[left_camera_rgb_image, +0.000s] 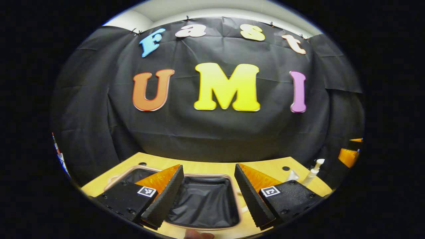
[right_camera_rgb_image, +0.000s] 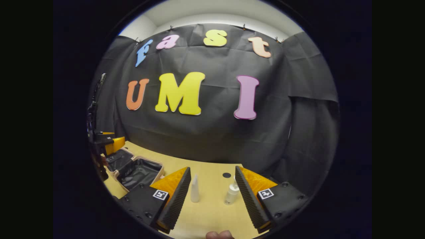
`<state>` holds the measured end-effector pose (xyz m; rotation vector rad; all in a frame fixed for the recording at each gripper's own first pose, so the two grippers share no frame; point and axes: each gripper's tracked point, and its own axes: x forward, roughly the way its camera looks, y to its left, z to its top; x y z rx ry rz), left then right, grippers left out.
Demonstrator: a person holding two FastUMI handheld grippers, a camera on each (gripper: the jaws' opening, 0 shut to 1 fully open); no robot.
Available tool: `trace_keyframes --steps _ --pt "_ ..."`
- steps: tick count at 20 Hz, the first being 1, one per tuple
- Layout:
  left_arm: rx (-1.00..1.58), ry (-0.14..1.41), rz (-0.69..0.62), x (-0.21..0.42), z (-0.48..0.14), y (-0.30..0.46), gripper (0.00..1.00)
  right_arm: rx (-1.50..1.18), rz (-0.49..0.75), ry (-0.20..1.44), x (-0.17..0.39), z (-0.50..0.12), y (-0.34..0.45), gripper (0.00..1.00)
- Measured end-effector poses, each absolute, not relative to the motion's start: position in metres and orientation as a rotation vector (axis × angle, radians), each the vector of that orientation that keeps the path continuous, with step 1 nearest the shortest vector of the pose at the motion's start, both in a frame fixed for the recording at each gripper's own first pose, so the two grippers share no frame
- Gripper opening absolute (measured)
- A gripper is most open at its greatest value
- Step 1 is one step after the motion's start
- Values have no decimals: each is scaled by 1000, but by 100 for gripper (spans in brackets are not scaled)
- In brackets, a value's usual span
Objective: First open the suitcase, pack the skin care products into it, and then close the suitcase.
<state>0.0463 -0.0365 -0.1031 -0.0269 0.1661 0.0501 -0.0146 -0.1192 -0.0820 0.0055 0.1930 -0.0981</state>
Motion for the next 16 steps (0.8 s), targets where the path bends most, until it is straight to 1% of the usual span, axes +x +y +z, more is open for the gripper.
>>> trace_keyframes --steps 4,7,11,16 --pt "0 197 -71 45 -122 -113 98 25 -183 219 -26 -93 -163 80" --pt "12 247 -176 48 -148 -163 98 8 -197 238 -35 -100 -182 79" --pt "32 281 -249 50 -167 -204 98 15 -233 258 -43 -106 -212 80" --pt "84 389 -332 60 -239 -247 99 -2 -252 311 -57 -120 -227 80"
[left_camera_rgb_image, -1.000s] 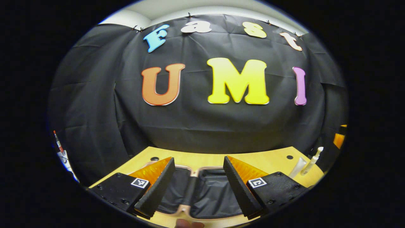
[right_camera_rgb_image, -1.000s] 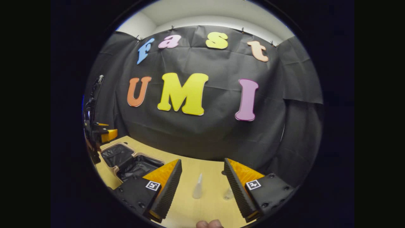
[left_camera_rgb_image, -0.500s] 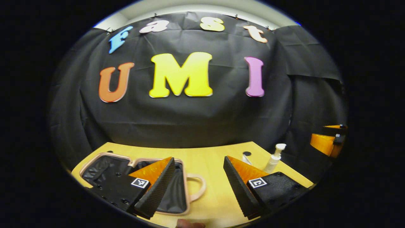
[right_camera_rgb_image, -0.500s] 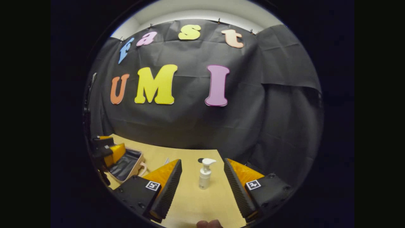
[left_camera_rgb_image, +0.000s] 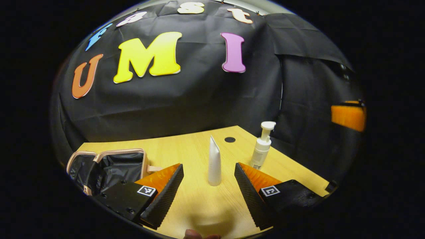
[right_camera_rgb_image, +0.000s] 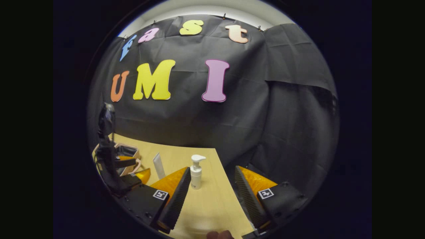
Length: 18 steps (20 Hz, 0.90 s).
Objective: First open the suitcase, pack the skin care products into it, and then close the suitcase.
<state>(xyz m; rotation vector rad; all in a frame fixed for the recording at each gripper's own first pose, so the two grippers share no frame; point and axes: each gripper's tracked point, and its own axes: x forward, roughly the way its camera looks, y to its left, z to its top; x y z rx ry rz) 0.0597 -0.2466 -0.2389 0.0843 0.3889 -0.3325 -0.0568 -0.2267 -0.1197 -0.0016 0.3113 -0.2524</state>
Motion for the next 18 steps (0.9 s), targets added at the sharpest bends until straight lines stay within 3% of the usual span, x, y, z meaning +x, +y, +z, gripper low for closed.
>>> trace_keyframes --steps 6,11,17,18 --pt "80 490 -339 97 -319 -257 100 -35 -277 409 -76 -147 -252 79" --pt "54 531 -322 127 -335 -261 98 -11 -292 430 -71 -154 -258 79" --pt "54 585 -351 143 -353 -271 77 -6 -288 443 -59 -162 -259 79" --pt "58 600 -348 145 -354 -270 50 -6 -284 454 -58 -168 -258 79"
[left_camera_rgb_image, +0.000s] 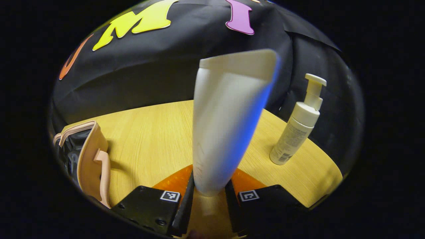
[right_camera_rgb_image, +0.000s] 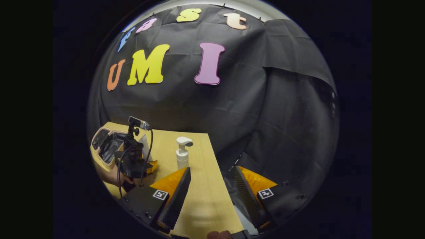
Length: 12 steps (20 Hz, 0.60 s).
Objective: First open the suitcase, pack the skin care products into it, and then close the suitcase.
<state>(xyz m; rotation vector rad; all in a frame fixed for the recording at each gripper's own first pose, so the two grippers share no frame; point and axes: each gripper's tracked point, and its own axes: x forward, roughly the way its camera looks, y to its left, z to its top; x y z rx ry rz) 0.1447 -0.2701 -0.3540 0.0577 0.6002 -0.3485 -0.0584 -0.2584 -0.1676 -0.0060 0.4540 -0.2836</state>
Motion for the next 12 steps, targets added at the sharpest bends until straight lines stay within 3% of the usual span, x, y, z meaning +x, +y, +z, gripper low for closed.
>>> trace_keyframes --steps 6,12 --pt "54 601 -374 135 -329 -257 47 32 -173 495 -46 -198 -229 80" --pt "30 617 -378 83 -269 -229 47 152 -55 509 11 -252 -203 80"
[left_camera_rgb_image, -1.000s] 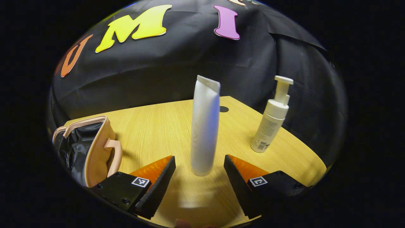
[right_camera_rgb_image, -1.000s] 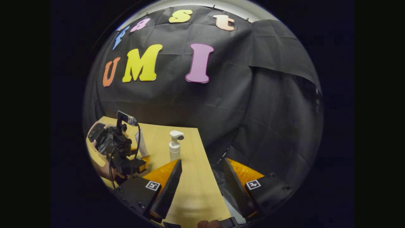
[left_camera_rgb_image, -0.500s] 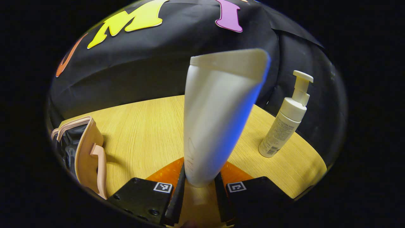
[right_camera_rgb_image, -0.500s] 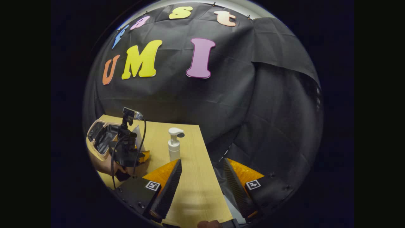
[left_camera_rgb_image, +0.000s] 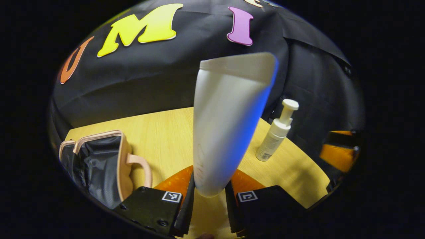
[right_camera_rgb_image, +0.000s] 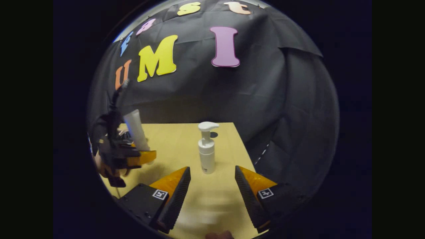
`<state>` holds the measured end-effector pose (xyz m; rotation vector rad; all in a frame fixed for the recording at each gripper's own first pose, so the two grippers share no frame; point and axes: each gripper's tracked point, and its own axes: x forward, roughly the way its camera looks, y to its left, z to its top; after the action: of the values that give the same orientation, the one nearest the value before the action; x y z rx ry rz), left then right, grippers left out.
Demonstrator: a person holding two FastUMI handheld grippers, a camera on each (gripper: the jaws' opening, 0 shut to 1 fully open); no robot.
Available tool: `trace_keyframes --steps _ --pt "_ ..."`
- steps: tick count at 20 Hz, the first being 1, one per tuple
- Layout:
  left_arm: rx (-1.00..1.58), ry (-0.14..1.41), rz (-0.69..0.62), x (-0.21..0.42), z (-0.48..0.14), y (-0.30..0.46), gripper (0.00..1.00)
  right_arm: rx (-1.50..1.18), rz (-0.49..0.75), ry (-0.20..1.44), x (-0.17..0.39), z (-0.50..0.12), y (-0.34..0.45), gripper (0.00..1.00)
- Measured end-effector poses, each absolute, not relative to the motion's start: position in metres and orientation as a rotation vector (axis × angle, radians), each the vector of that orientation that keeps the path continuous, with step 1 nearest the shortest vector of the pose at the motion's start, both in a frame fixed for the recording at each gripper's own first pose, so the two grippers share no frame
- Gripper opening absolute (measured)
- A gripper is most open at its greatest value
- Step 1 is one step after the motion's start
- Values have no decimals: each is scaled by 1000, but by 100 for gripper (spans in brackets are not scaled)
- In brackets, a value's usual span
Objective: First open the suitcase, pack the skin care products into it, and then close the suitcase.
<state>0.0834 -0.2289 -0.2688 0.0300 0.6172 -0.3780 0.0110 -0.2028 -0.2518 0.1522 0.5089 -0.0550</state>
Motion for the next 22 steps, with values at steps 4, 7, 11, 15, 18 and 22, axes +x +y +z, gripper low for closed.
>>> trace_keyframes --steps 4,7,11,15,18,22 --pt "-15 640 -321 43 -234 -192 47 221 -43 513 56 -288 -197 80" --pt "-43 657 -274 23 -221 -161 47 219 -65 516 80 -310 -199 80" --pt "-92 678 -160 1 -214 -105 47 228 -61 506 110 -329 -191 79" --pt "-95 655 -83 3 -206 -47 47 181 -67 511 127 -343 -188 65" --pt "-102 647 -65 13 -203 -11 47 131 -83 505 133 -345 -191 52" --pt "-91 683 -93 26 -218 26 47 182 -95 539 121 -329 -187 47"
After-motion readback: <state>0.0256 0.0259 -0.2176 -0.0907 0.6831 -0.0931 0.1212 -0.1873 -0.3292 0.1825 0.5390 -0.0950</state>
